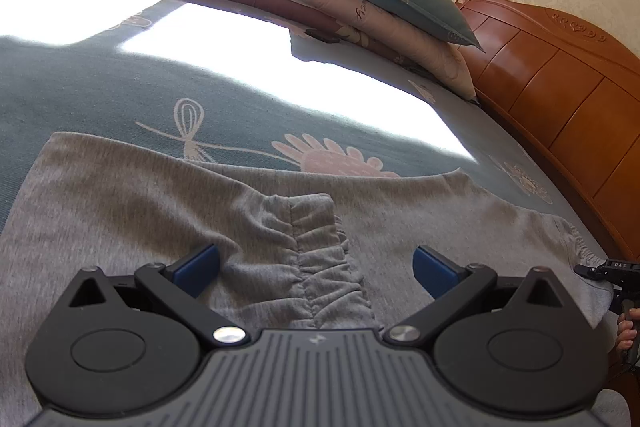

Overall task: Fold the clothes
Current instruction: 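Lift the folded grey sweatpants off the bed with the right gripper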

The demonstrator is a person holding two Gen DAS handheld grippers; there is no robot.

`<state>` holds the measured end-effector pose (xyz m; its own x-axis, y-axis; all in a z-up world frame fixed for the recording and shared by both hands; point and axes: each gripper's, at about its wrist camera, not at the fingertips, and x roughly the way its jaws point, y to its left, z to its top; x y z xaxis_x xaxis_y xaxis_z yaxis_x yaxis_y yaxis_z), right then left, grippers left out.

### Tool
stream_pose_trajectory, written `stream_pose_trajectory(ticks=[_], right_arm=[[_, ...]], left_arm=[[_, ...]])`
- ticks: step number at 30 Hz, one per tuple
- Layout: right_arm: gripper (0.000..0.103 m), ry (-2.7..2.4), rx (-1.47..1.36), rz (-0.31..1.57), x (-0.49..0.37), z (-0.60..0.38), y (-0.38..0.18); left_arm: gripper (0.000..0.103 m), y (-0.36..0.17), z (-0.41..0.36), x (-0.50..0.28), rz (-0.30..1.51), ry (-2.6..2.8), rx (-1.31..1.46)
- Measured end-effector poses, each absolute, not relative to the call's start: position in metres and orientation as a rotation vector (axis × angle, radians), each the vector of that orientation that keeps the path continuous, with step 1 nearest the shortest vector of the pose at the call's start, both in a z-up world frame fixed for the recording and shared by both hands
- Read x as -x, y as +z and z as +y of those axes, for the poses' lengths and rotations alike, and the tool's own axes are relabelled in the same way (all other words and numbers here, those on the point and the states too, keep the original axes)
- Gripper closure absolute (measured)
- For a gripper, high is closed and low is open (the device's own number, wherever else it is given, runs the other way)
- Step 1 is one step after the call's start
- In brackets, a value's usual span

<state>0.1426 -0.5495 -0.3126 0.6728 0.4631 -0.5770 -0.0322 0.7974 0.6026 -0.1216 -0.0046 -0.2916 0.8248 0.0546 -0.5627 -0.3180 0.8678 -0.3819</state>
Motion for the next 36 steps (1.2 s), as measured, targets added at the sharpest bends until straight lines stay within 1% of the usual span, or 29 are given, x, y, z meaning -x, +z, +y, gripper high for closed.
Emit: stream_pose_trajectory(ticks=[6, 8, 13, 19, 25, 36], right_arm=[[0.079, 0.237, -0.382, 0.801, -0.141, -0.52, -0.299], [0.078, 0.221, -0.335, 0.8, -0.139, -0.513, -0.296], [0.079, 0.215, -0.36, 0.817, -0.138, -0.513, -0.285], [0.079, 0.302, -0.37, 0.767, -0.123, -0.499, -0.244], [0.079, 0.395, -0.32, 0.724, -0.109, -0.464, -0.202], [0.079, 0.557, -0.278, 0.665, -0.079, -0.401, -0.149]], left_arm=[[0.001, -0.287, 0.0, 0.124, 0.576, 0.212, 0.517], [0.001, -0.284, 0.004, 0.126, 0.572, 0.223, 0.541], [0.001, -0.27, 0.014, 0.137, 0.535, 0.258, 0.541], [0.001, -0.253, 0.023, 0.149, 0.486, 0.273, 0.537], [0.001, -0.247, 0.033, 0.158, 0.474, 0.291, 0.548], [0.001, -0.236, 0.055, 0.181, 0.421, 0.331, 0.588]])
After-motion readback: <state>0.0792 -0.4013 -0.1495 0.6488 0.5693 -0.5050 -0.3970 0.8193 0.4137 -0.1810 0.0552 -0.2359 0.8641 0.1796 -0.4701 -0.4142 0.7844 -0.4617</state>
